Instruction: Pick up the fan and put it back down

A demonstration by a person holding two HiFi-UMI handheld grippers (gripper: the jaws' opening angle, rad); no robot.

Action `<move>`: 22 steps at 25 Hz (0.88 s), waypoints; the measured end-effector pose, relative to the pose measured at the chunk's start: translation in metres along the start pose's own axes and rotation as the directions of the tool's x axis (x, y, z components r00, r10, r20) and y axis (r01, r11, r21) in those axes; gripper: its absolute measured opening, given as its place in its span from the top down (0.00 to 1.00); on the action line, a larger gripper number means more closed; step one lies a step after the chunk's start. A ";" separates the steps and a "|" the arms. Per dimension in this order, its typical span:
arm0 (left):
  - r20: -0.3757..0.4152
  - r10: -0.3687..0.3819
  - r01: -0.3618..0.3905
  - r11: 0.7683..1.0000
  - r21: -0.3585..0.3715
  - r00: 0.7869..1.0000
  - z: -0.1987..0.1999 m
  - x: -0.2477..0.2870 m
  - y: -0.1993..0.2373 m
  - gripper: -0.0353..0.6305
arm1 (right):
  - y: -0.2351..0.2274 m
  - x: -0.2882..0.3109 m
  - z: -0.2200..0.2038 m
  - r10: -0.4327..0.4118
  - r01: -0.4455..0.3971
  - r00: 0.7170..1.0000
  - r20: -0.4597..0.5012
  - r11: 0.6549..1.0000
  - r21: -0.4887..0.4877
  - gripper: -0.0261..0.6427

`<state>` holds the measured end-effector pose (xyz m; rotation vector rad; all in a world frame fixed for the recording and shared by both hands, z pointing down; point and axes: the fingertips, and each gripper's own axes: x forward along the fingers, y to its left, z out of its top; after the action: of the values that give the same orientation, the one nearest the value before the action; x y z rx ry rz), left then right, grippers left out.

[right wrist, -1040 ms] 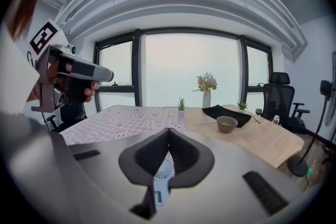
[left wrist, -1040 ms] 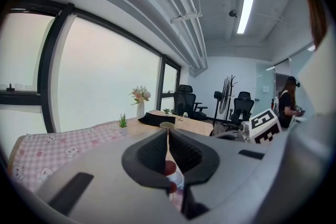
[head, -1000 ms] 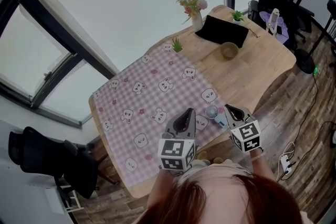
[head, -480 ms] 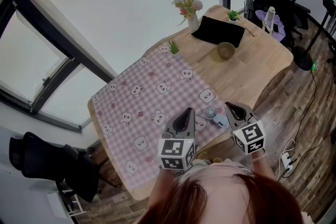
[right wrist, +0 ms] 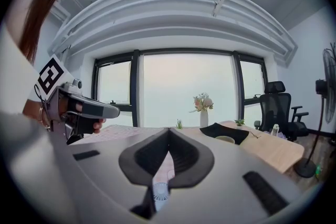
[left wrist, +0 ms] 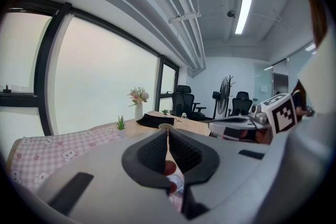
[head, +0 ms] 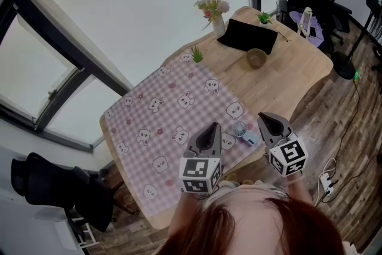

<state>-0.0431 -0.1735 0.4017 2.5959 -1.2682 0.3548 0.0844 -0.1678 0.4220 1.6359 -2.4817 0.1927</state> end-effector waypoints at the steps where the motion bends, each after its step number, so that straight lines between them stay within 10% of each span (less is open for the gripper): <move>1: 0.000 -0.001 0.001 1.000 0.000 1.000 0.000 0.001 0.000 0.92 | -0.001 0.000 0.002 -0.003 0.003 1.000 0.006 1.000 0.000 0.96; 22: 0.009 -0.012 0.011 1.000 0.015 1.000 0.003 -0.006 -0.004 0.92 | 0.004 -0.017 0.020 -0.030 0.030 0.998 0.055 1.000 0.000 0.96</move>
<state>-0.0432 -0.1676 0.3971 2.6194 -1.2580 0.3518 0.0859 -0.1544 0.3988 1.6989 -2.4951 0.1445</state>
